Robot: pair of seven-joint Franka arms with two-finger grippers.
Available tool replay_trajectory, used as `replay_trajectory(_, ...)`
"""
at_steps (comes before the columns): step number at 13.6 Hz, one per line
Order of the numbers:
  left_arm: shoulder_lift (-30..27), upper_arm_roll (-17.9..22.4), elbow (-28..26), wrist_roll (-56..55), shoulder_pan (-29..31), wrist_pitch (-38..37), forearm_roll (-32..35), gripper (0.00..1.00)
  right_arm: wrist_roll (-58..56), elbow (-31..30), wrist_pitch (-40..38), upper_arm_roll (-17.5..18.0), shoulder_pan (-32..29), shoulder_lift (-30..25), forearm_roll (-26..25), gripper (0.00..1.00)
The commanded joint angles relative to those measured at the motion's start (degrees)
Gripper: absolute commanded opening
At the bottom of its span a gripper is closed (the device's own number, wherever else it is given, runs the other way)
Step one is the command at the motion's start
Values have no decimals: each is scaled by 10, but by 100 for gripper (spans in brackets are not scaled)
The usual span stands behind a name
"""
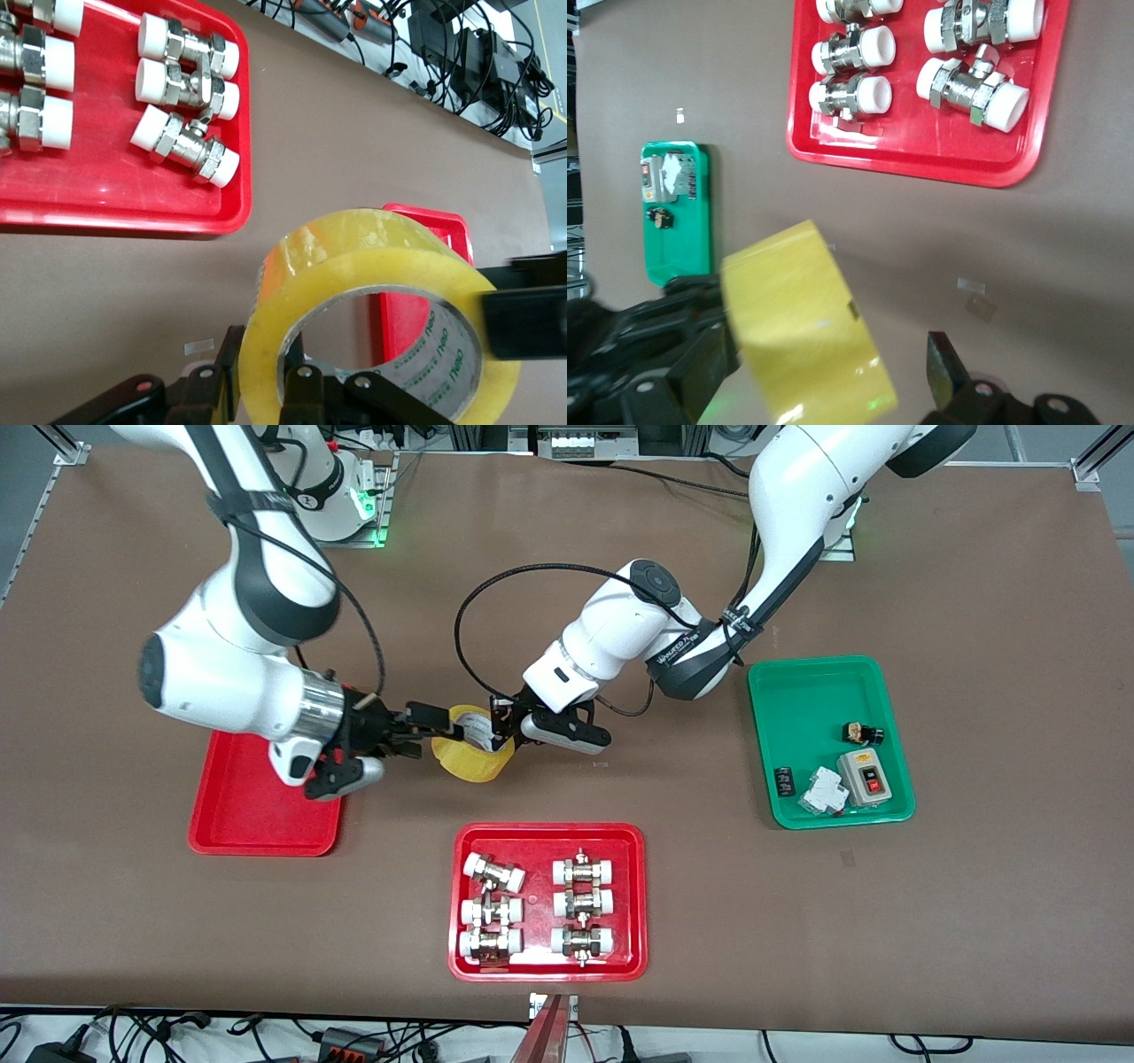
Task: Left arm passes tape to right arm into tray
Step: 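Grasp the tape with the right gripper beside the left gripper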
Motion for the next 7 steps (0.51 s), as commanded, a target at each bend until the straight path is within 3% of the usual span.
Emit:
replay_trajectory(1,11,1,28,3,-17,-2,21,0,-16,14,8,-3,8,11,12,100)
replay_trajectory(3,12,2,31,3,-17,-2,23,0,-17,17,7,-3,7,11,11,99)
replay_trajectory(7,20,2,34,3,-15,-2,19,0,-18,25,5,-3,5,11,10,34)
